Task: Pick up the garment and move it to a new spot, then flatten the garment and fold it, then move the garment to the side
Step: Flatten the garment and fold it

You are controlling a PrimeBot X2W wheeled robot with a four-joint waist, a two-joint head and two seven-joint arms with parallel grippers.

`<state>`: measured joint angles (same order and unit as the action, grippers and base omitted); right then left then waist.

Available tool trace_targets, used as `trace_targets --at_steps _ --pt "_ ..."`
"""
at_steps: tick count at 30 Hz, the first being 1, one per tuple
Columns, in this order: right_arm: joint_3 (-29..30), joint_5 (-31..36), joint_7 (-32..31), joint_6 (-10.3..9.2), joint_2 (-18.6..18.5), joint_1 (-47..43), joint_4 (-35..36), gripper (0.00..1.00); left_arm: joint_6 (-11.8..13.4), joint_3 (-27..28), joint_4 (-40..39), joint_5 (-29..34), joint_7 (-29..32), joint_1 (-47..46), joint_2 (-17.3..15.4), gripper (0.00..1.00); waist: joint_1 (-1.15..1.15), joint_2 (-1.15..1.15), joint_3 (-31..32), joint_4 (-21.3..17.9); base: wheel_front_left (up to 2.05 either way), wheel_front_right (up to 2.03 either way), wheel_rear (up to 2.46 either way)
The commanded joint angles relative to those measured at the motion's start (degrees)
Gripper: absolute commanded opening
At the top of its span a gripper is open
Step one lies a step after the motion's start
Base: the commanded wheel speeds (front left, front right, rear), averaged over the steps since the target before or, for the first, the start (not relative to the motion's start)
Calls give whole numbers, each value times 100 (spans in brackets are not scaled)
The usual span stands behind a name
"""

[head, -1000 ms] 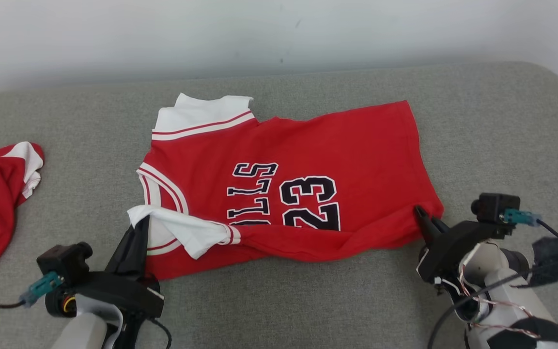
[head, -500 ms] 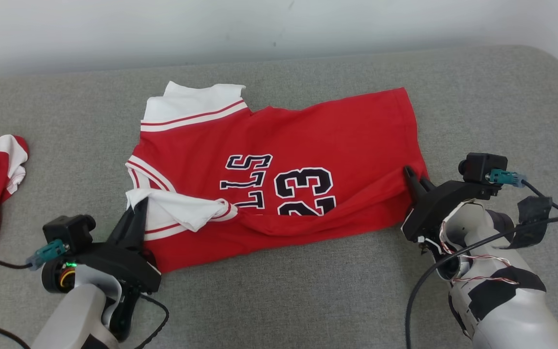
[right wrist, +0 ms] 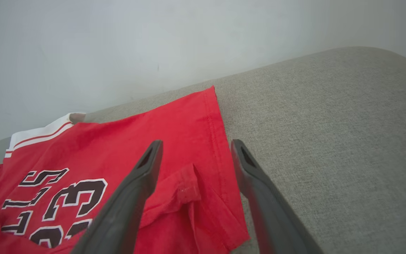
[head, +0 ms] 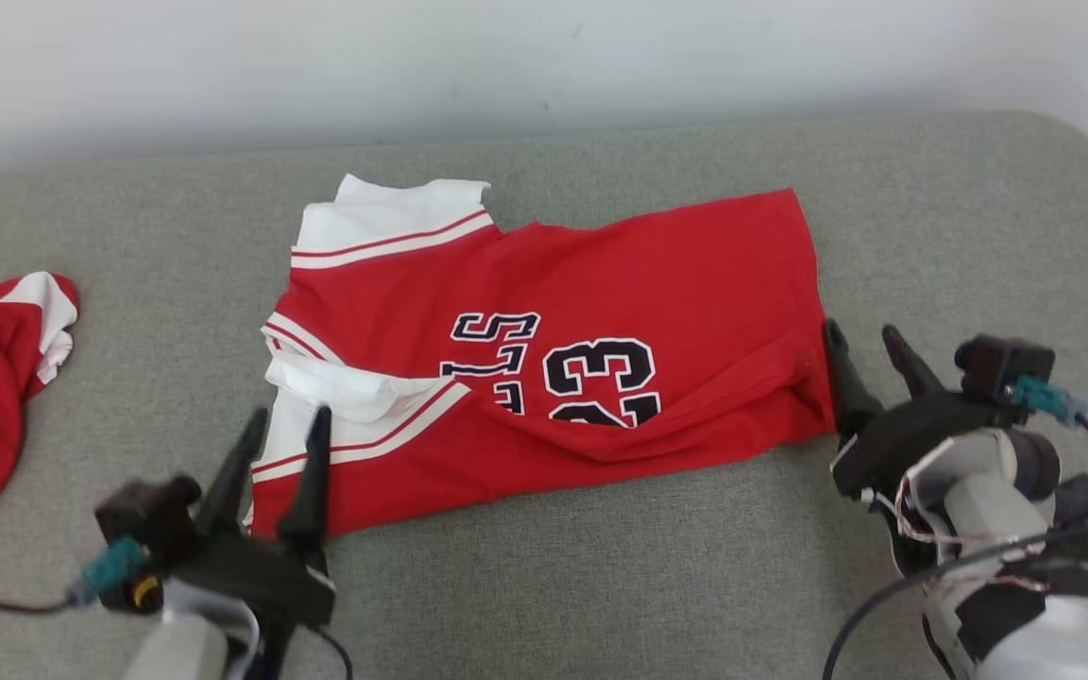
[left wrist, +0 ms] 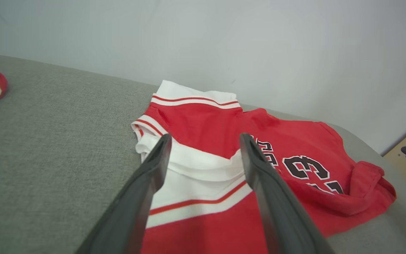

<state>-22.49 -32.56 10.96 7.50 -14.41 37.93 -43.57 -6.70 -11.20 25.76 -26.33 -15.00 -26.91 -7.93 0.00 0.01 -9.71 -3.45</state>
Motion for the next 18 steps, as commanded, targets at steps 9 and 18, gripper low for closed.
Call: trace_targets --at_steps 9,18 --pt "-42 166 15 -2 -290 -804 572 100 119 228 -649 468 -26 1106 103 100 0 -1 122 -32 0 0 0" --pt "99 625 -371 -2 -325 -1216 964 100 91 556 -615 707 -26 1363 144 100 0 -1 54 -46 0 0 0"
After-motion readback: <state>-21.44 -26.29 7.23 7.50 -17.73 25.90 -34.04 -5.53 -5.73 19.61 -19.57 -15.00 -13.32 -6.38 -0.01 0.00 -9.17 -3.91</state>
